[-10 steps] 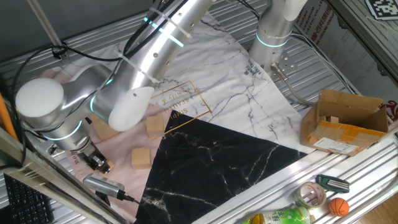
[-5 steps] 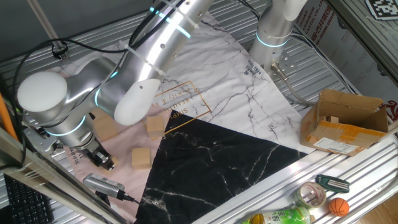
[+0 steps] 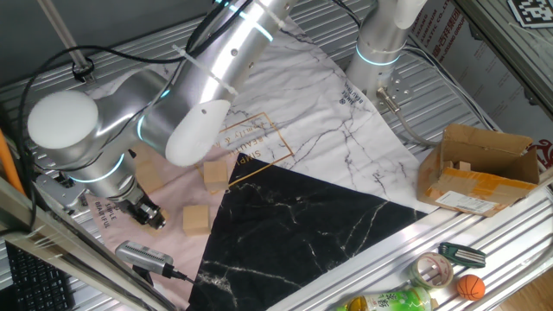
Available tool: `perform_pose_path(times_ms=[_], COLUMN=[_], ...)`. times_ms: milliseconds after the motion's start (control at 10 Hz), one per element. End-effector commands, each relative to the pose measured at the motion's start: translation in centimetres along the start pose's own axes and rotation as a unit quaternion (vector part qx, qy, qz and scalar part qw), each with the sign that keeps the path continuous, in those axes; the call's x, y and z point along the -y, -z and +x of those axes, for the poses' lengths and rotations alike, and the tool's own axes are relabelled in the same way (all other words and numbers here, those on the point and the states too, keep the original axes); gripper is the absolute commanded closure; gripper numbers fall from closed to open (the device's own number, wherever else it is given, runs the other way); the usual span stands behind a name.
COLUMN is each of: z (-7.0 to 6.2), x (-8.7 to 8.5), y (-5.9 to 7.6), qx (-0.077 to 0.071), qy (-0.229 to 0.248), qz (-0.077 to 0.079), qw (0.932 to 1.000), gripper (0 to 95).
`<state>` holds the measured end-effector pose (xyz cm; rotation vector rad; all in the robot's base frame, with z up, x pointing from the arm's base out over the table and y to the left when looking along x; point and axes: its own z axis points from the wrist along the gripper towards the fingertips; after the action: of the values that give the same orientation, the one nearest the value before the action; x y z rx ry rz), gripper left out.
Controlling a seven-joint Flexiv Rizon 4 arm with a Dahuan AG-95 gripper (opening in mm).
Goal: Stack the blocks into a pyramid shape
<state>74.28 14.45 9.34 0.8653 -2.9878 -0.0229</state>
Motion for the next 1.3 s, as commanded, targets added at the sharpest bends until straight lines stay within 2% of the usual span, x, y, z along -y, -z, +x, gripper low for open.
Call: perform_pose_path(times_ms=[100, 300, 400, 900, 1100, 1300], z=[0.2, 1.0, 1.9, 5.2, 6.8, 8.3], x=[0.4, 1.0, 1.5, 3.7, 4.5, 5.1], y=[0.2, 0.5, 0.8, 3.4, 4.0, 4.3], qx=[-0.008, -0.010, -0.011, -0.014, -0.015, -0.006], qy=[0.008, 0.011, 0.017, 0.051, 0.064, 0.065], qz=[0.002, 0.002, 0.003, 0.009, 0.013, 0.022], qw=[0.9999, 0.9999, 0.9998, 0.9986, 0.9977, 0.9976], gripper=[95.0, 95.0, 95.0, 95.0, 95.0, 95.0])
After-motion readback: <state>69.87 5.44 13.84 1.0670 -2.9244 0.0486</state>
